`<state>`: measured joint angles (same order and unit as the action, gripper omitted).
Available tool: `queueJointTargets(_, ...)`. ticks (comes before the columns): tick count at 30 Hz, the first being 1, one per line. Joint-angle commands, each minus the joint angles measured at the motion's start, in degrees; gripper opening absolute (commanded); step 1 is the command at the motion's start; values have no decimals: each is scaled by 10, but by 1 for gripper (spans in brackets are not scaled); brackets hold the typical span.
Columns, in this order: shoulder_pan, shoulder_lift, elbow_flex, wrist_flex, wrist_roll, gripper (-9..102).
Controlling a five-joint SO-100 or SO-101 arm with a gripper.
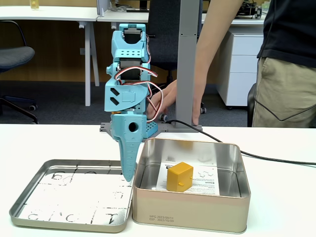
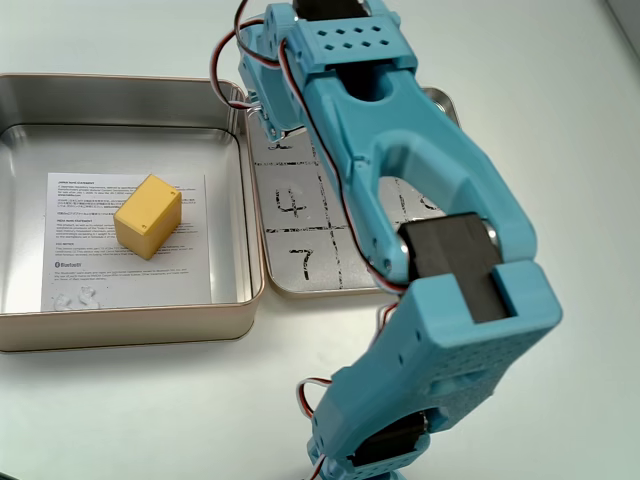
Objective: Grasp a lego block and put it in the bin.
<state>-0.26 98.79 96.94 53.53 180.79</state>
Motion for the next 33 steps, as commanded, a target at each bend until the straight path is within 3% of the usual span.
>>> queueJointTargets(1, -4, 41, 7, -4, 7, 0)
queueJointTargets(18, 25, 103, 6, -16, 3, 0)
queueJointTargets(33, 62, 90, -89, -12, 18, 0)
